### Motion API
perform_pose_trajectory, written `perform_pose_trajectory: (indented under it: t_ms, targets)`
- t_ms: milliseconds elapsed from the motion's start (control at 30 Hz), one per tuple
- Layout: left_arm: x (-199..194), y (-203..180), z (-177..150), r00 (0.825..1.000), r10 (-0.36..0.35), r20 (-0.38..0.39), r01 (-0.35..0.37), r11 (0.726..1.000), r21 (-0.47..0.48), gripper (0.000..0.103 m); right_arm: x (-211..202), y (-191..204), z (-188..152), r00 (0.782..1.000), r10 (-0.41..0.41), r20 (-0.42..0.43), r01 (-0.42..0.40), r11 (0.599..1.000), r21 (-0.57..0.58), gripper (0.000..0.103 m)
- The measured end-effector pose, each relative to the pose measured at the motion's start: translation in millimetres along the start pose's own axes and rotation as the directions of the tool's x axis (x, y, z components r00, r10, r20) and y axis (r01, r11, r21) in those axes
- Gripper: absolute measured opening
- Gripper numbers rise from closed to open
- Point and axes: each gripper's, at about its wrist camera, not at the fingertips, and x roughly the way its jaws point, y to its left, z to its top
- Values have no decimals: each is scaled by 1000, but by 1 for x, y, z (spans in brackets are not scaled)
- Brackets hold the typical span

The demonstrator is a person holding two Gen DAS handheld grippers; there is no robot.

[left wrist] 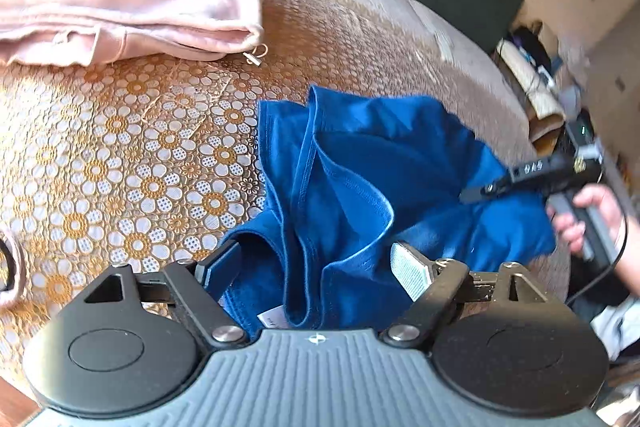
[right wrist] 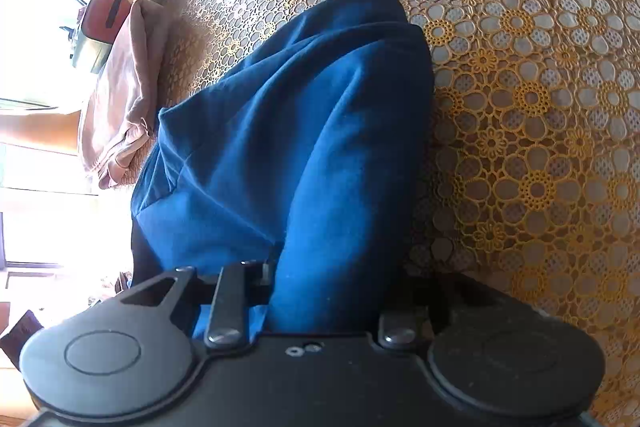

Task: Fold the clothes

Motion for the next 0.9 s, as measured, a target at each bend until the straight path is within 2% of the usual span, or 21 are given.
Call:
perform_pose_trajectory:
  t_ms: [133, 200, 267, 400, 567, 767, 900]
  targets:
    - [17, -9, -4, 990, 142, -14, -141, 989, 39, 82, 2, 0, 3, 1000, -5, 3, 5, 1000, 0, 103]
    - [25, -13, -9, 973, 228, -41, -224, 972, 72, 82, 3, 1, 5, 1000, -6, 4, 6, 1000, 3, 103]
    - [31, -15, -15, 959, 273, -75, -266, 959, 94, 82, 3, 0, 4, 1000, -7, 5, 7, 1000, 5, 103]
    - [30, -12, -21, 957, 274, -98, -268, 961, 73, 82, 4, 1, 2, 1000, -8, 5, 8, 1000, 5, 103]
    - [22, -6, -14, 974, 212, -78, -207, 976, 64, 82, 5, 2, 0, 1000, -10, 4, 10, 1000, 5, 103]
    - [33, 8, -3, 980, 162, -111, -163, 987, 2, 82, 7, 4, -4, 1000, -2, 5, 2, 1000, 3, 103]
    - [42, 5, -3, 986, 107, -124, -110, 994, -17, 82, 7, 5, -6, 1000, 3, 2, -3, 1000, 3, 103]
